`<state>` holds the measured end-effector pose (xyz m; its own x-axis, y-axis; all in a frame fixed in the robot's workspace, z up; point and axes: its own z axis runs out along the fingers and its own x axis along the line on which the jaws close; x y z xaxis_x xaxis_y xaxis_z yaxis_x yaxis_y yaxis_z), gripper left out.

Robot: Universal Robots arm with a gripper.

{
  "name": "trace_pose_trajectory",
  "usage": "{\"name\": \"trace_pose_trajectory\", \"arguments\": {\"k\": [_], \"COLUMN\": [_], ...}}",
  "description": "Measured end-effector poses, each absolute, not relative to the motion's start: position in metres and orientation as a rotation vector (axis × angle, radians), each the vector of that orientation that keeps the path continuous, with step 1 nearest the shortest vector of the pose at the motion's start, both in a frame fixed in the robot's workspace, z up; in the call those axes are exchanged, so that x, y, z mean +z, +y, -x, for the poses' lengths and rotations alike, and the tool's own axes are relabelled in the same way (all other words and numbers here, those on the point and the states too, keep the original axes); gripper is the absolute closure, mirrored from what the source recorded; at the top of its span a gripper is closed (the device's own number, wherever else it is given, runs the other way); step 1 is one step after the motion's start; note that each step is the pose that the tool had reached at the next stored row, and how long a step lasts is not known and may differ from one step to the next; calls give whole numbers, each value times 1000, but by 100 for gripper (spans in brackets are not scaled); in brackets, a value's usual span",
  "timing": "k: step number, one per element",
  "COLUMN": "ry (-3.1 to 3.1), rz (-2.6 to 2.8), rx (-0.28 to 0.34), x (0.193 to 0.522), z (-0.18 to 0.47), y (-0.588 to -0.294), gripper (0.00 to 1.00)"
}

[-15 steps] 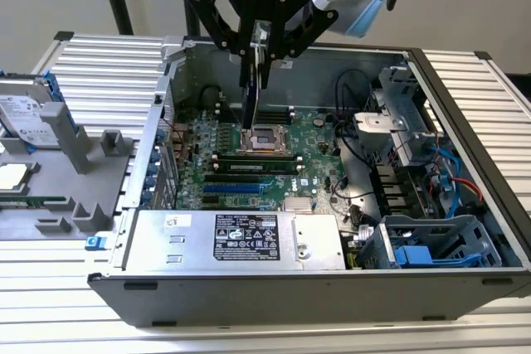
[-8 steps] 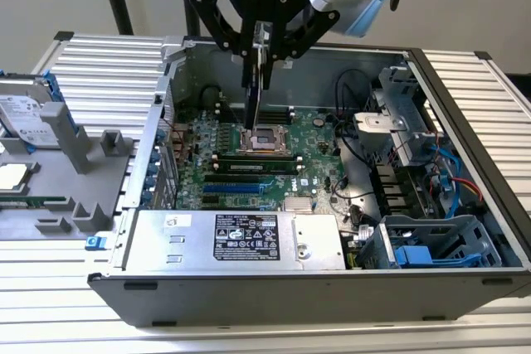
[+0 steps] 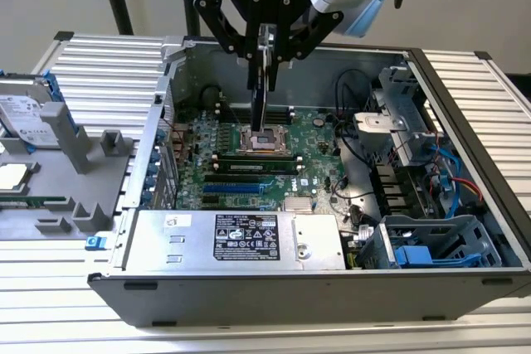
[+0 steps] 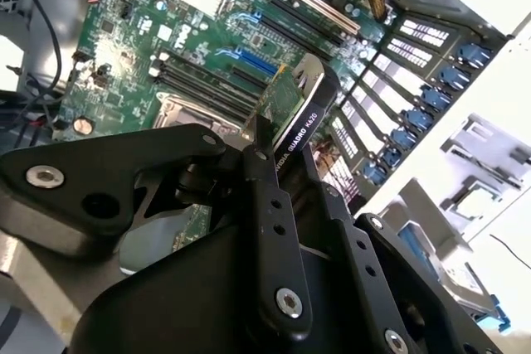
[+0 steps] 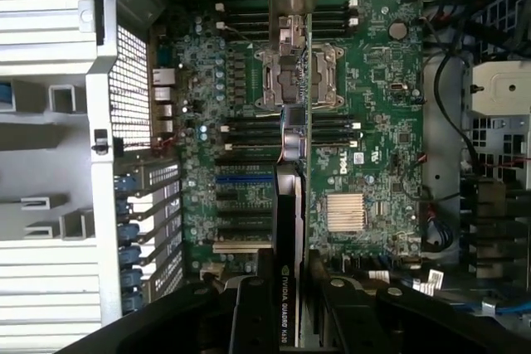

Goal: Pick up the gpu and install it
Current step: 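Insert the gpu into the slot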

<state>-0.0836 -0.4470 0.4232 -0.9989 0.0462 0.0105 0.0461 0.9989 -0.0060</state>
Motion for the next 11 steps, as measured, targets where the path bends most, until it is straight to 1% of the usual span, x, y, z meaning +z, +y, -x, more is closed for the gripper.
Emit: {"name": "trace_pose_trajectory", "arguments": {"k": [11], "ry": [-3129], "rz": [131], "rx": [9], "x": [423], "z": [83], "y": [-447], "gripper": [100]}}
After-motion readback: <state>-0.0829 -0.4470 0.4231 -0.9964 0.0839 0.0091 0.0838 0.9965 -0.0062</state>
